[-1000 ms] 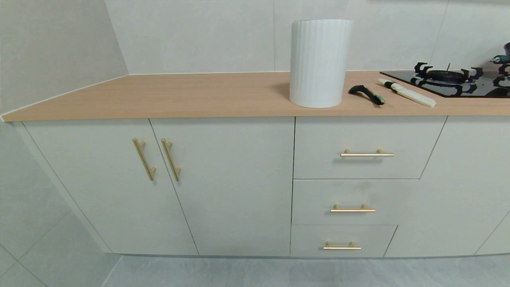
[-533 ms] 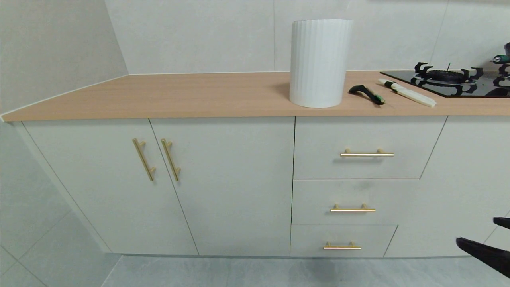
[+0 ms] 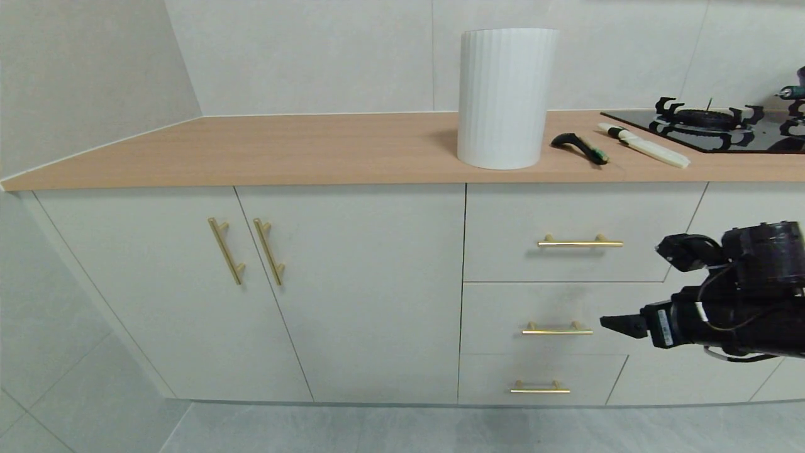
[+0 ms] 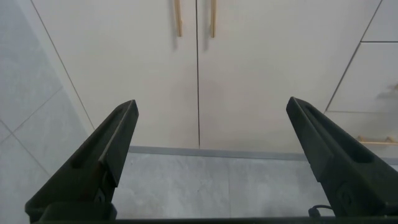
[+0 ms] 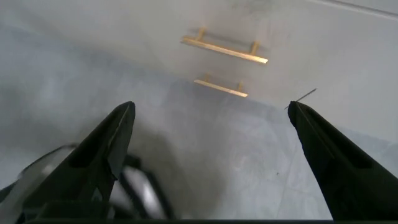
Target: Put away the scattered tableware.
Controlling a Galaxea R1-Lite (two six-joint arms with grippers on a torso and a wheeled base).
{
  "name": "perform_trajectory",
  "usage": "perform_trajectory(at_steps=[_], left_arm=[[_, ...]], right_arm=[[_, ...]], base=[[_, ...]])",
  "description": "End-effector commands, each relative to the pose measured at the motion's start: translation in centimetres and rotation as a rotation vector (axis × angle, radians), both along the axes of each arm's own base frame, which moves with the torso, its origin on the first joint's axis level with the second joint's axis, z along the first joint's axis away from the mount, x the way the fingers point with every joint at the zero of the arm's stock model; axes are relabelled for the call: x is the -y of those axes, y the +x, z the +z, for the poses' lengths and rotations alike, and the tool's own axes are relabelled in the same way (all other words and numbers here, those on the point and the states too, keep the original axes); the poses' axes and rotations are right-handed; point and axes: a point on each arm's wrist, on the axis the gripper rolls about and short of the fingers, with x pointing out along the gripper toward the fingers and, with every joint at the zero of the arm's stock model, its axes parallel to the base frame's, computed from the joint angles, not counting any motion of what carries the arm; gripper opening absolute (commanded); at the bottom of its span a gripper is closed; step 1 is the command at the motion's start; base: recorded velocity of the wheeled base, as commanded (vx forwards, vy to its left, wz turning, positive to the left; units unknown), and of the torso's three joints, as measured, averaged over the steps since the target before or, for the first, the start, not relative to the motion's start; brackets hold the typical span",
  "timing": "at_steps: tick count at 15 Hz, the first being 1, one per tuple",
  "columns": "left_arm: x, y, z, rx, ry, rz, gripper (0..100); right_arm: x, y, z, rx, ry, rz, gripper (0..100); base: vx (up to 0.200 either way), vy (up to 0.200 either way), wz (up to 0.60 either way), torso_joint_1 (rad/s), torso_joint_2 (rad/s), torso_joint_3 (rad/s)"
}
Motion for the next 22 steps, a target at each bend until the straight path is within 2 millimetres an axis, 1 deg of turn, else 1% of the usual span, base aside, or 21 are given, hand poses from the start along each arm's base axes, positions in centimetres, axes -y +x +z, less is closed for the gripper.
perform_trajectory(at_steps=[1, 2, 3, 4, 6, 9, 12, 17, 19, 22], left_arm=[[0.0, 0.0, 0.0, 0.000, -0.001, -0.001, 100], [0.0, 0.0, 0.0, 0.000, 0.000, -0.001, 100], [0.0, 0.0, 0.0, 0.000, 0.000, -0.001, 100], [0.0, 0.0, 0.0, 0.000, -0.001, -0.001, 100], [0.0, 0.0, 0.0, 0.000, -0.001, -0.001, 100], [0.0, 0.0, 0.0, 0.000, 0.000, 0.001, 100], [0.0, 0.0, 0.0, 0.000, 0.000, -0.001, 100], [0.0, 0.0, 0.0, 0.000, 0.000, 0.001, 100], [0.0, 0.0, 0.0, 0.000, -0.001, 0.001, 100], [0.0, 0.0, 0.0, 0.001, 0.000, 0.001, 100]], right_arm=[[-1.0, 3.7, -6.3, -0.112, -0.027, -0.060, 100], [-1.5, 4.5, -7.5, -0.107, -0.022, -0.094, 100], [-1.6, 4.8, -8.0, -0.098, -0.021, -0.107, 100], [-1.9, 5.4, -9.0, -0.078, -0.025, -0.118, 100], [-2.3, 6.6, -11.7, -0.057, -0.039, -0.138, 100], [-2.4, 7.9, -14.0, 0.019, -0.053, -0.180, 100], [-2.5, 8.8, -15.1, 0.055, -0.060, -0.212, 100], [-2.8, 10.6, -16.2, 0.074, -0.022, -0.282, 100], [-3.1, 11.5, -16.6, 0.110, -0.017, -0.322, 100], [-3.2, 12.2, -17.3, 0.114, -0.015, -0.332, 100]], base=[[0.000, 0.000, 0.00, 0.000, 0.00, 0.000], [0.000, 0.000, 0.00, 0.000, 0.00, 0.000], [0.000, 0.000, 0.00, 0.000, 0.00, 0.000], [0.000, 0.000, 0.00, 0.000, 0.00, 0.000], [0.000, 0.000, 0.00, 0.000, 0.00, 0.000], [0.000, 0.000, 0.00, 0.000, 0.00, 0.000], [0.000, 0.000, 0.00, 0.000, 0.00, 0.000], [0.000, 0.000, 0.00, 0.000, 0.00, 0.000], [0.000, 0.000, 0.00, 0.000, 0.00, 0.000], [0.000, 0.000, 0.00, 0.000, 0.00, 0.000]])
